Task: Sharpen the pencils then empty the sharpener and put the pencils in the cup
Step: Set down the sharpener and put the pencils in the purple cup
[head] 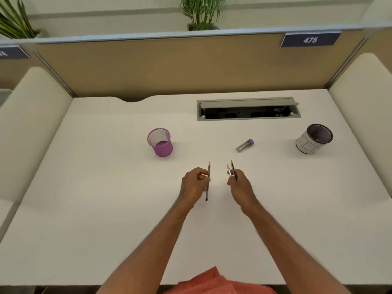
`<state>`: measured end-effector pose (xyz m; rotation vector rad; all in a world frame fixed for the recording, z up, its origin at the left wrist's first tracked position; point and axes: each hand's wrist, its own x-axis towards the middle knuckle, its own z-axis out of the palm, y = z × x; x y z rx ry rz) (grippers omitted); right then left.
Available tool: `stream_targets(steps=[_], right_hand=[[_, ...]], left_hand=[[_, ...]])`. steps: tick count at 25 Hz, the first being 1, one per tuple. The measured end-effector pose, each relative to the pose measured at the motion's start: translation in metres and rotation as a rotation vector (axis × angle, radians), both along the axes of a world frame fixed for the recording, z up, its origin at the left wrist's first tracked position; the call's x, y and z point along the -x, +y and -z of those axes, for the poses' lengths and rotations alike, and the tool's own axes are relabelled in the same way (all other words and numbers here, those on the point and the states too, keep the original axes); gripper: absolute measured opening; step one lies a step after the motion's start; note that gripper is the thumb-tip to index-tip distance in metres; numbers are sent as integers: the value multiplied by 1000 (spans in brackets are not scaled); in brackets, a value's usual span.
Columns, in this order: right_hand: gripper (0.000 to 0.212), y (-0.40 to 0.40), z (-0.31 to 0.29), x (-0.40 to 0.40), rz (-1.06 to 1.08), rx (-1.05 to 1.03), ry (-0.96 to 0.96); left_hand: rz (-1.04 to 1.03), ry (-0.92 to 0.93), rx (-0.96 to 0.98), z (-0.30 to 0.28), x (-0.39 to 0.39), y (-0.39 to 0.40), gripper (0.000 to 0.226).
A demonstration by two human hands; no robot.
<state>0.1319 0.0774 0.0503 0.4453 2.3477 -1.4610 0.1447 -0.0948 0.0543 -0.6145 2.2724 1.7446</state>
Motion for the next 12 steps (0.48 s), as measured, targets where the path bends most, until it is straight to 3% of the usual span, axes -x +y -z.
stream_targets(steps=[4, 12], right_hand=[[28, -68, -35, 53, 35, 203, 70], [18, -184, -83, 135, -104, 446, 267]], left_hand=[[-110, 121, -32, -33, 36, -59, 17], [-267, 241, 61, -72, 109, -159, 7]])
